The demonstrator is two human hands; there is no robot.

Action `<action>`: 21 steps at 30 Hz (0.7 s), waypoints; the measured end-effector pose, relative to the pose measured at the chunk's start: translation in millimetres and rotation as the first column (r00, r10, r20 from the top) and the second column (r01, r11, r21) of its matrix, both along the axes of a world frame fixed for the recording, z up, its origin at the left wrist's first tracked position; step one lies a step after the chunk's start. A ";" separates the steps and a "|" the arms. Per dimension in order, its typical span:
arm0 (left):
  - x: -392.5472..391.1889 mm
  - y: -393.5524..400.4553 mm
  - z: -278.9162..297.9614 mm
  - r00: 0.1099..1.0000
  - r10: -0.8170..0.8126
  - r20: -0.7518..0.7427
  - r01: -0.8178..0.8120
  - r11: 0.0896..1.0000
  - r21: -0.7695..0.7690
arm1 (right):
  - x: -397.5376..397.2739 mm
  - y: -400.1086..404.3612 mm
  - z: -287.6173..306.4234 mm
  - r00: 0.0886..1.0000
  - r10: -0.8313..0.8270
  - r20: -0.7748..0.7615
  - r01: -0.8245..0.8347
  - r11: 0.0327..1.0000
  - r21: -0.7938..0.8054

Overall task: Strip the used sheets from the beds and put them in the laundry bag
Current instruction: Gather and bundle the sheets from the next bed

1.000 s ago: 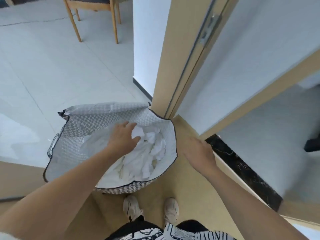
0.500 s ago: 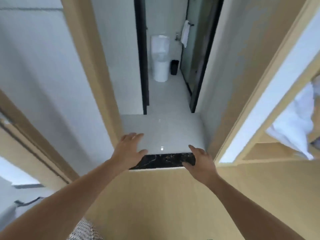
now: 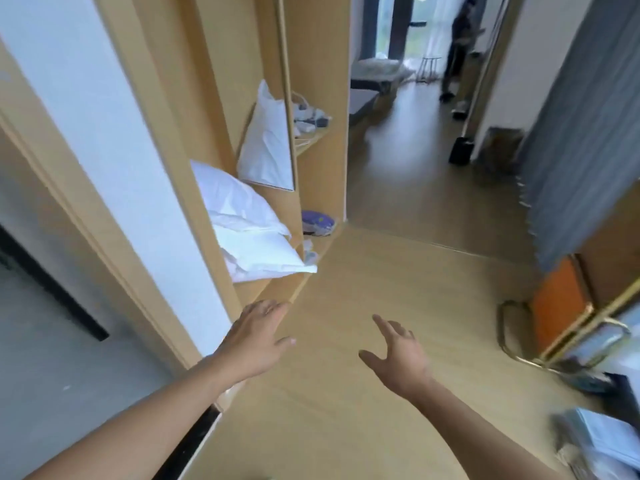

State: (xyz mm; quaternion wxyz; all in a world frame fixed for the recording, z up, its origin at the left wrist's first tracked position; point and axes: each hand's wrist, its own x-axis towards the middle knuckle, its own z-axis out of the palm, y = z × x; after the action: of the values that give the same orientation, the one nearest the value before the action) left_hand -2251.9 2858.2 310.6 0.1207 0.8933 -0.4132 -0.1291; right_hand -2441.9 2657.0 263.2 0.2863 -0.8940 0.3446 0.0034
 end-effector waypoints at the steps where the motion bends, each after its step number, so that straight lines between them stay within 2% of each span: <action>1: 12.1 -31.2 -3.9 0.998 -0.058 0.002 0.058 0.998 0.004 | 0.0 -22.4 -2.7 0.998 -0.054 -0.023 0.053 0.999 -0.009; 7: 113.7 -197.2 -30.9 0.953 -0.303 -0.007 0.303 0.953 0.005 | 58.9 -152.4 -4.2 0.951 -0.306 -0.044 0.301 0.950 -0.085; 10: 171.4 -266.9 -42.2 0.934 -0.348 -0.083 0.350 0.936 0.021 | 100.1 -202.8 5.5 0.912 -0.404 -0.065 0.400 0.914 -0.072; 15: 247.9 -391.4 -47.4 0.907 -0.400 -0.131 0.406 0.914 0.016 | 150.1 -287.0 13.8 0.863 -0.500 -0.070 0.495 0.865 -0.077; 21: 306.0 -542.2 -71.1 0.868 -0.474 -0.151 0.478 0.878 -0.010 | 187.1 -404.6 -18.8 0.794 -0.596 -0.118 0.596 0.802 -0.035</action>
State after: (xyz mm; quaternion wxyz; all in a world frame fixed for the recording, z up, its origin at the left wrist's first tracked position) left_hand -1945.9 2316.0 239.5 0.1032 0.7534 -0.6084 -0.2269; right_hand -2254.7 2252.5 244.4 0.2529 -0.7375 0.6254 -0.0310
